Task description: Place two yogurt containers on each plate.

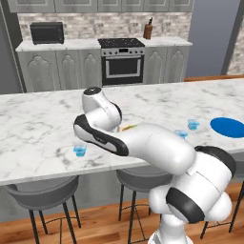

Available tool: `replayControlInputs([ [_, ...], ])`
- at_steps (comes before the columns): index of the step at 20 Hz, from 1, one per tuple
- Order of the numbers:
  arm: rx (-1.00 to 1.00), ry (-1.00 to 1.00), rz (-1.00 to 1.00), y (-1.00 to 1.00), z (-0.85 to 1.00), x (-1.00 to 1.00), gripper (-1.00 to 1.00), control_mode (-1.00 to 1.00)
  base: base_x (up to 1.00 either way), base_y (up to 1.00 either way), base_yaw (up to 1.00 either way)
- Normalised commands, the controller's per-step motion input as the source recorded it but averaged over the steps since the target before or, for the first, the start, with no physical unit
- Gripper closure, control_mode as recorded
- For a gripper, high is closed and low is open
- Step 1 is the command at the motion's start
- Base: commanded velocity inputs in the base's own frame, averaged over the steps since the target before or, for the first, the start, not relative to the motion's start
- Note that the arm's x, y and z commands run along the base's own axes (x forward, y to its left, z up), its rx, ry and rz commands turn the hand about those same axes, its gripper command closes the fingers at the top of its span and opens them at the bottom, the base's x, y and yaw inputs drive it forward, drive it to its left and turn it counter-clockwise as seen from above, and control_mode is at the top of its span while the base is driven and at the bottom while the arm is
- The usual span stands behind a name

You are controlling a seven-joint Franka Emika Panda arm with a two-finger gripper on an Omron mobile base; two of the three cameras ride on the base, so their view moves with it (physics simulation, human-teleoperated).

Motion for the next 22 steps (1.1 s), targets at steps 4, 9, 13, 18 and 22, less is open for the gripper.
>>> replayControlInputs([
  [4,0.03,0.01,0.00,0.48,-0.48,0.32,-1.00,-1.00,0.00,0.00,0.00],
  [9,0.18,-0.03,0.00,0.21,-0.44,0.34,-1.00,-1.00,0.00,0.00,0.00],
  [13,0.06,0.00,0.00,0.11,-0.29,0.41,-1.00,-1.00,0.00,0.00,0.00],
  [18,-0.02,0.14,0.03,0.02,-0.16,0.51,-1.00,-1.00,0.00,0.00,0.00],
  [22,0.00,0.25,0.09,0.00,-0.14,0.56,-1.00,-1.00,0.00,0.00,0.00],
])
